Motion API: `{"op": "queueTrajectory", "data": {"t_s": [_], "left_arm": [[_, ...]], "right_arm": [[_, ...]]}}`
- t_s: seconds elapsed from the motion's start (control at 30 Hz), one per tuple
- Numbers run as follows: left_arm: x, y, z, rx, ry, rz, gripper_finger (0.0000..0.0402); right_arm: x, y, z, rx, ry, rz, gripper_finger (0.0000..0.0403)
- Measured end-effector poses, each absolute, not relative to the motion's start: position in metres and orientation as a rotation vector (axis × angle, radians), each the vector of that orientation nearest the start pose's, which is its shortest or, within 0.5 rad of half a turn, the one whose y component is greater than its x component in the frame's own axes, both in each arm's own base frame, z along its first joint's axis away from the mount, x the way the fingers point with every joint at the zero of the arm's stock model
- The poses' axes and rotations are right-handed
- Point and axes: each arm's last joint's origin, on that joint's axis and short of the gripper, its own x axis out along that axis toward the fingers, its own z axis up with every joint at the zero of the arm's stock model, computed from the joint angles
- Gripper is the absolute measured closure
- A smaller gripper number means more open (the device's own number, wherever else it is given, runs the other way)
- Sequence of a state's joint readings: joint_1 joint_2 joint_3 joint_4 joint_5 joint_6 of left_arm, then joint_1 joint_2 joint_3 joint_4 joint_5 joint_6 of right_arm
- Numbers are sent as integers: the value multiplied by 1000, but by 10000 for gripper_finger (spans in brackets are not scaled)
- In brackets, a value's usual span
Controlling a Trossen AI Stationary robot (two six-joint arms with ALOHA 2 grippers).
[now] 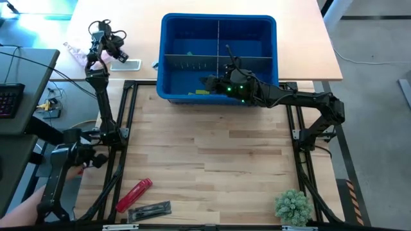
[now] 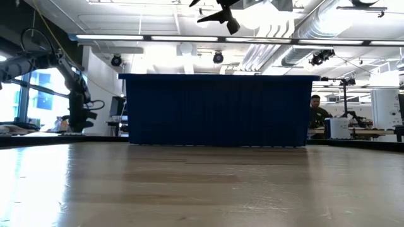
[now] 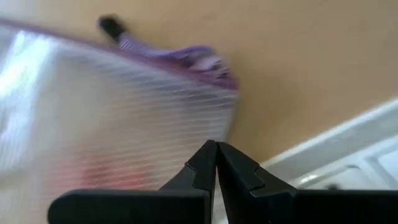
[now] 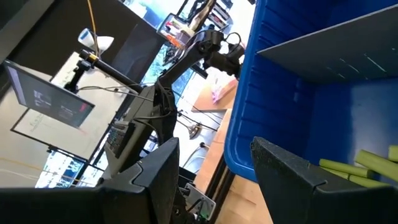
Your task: Sort blocks
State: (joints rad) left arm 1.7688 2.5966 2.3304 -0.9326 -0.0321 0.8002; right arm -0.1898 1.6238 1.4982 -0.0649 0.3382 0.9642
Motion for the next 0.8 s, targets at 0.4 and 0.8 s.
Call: {"op": "queueTrajectory", "data": {"t_s": [0.4, 0.8], "left_arm": [[-170, 519, 190, -177, 1474, 1236, 401], [-196, 506, 138, -425, 1597, 1210, 401]], "right_arm": [[367, -84, 378, 895, -140, -696, 217], [368, -83, 378, 912, -119, -650, 217]]}}
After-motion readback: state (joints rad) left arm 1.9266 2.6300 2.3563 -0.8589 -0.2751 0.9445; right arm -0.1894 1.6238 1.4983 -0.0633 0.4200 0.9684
